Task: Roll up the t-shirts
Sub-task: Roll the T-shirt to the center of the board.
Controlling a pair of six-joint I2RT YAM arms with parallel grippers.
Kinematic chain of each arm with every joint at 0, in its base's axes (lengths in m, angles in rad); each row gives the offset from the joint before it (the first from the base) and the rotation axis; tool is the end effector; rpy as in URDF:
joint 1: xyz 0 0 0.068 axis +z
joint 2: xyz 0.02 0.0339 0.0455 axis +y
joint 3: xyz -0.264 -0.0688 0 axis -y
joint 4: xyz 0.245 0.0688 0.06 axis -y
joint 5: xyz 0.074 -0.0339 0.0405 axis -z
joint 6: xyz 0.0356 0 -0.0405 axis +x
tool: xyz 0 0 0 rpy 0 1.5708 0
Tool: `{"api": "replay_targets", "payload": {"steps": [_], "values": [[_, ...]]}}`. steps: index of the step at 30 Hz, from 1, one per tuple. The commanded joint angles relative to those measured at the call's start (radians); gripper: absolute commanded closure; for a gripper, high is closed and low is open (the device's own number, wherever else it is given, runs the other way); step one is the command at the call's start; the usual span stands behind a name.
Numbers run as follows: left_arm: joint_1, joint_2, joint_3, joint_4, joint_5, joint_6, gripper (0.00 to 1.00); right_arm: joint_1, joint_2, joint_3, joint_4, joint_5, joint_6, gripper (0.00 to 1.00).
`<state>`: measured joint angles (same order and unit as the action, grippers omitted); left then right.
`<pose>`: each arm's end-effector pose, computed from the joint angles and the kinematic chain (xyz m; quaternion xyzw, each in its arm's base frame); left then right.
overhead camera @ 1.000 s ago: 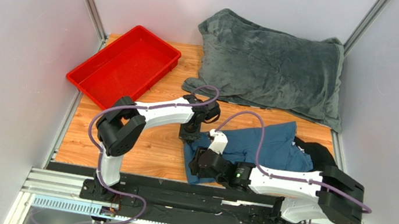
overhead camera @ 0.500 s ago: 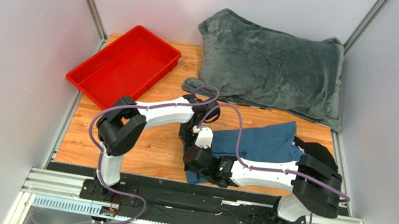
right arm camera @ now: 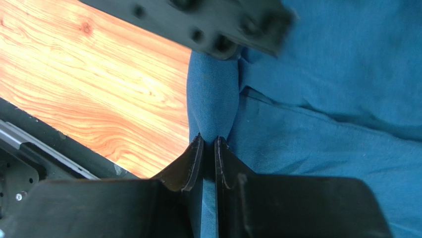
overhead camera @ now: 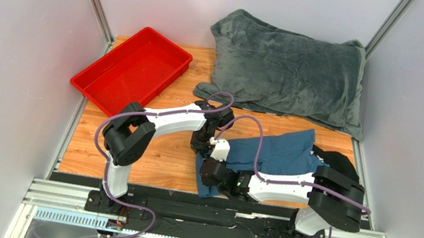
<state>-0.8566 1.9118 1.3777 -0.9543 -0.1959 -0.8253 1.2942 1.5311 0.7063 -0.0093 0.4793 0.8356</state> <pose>0.2402 -0.2665 0.1807 0.0115 0.9943 0.0346 0.1001 0.0952 0.2753 0.1599 -0.1228 0.9020 0.1987 0.3632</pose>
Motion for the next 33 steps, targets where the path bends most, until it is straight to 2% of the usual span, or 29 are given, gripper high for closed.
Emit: {"api": "replay_targets", "payload": {"steps": [1,2,5,10,14,19,23,33], "values": [[0.019,-0.037,0.006,0.035,0.041,0.043,0.65,-0.012,-0.058,-0.097,0.101,-0.034,0.13,0.9],[0.027,-0.049,0.003,0.051,0.05,0.061,0.57,-0.025,-0.065,-0.114,0.12,-0.045,0.144,0.9],[0.059,-0.103,-0.011,0.092,0.07,0.104,0.46,-0.065,-0.1,-0.18,0.187,-0.094,0.198,0.9],[0.099,-0.227,-0.08,0.181,0.128,0.144,0.44,-0.121,-0.144,-0.258,0.288,-0.175,0.258,0.9],[0.106,-0.312,-0.199,0.261,0.18,0.143,0.52,-0.157,-0.164,-0.294,0.313,-0.206,0.306,0.9],[0.108,-0.402,-0.337,0.437,0.285,0.14,0.6,-0.168,-0.163,-0.303,0.318,-0.231,0.333,0.91],[0.11,-0.383,-0.41,0.535,0.371,0.13,0.74,-0.171,-0.149,-0.324,0.35,-0.246,0.379,0.91],[0.108,-0.293,-0.419,0.683,0.454,0.103,0.75,-0.176,-0.131,-0.344,0.348,-0.254,0.425,0.92]]}}
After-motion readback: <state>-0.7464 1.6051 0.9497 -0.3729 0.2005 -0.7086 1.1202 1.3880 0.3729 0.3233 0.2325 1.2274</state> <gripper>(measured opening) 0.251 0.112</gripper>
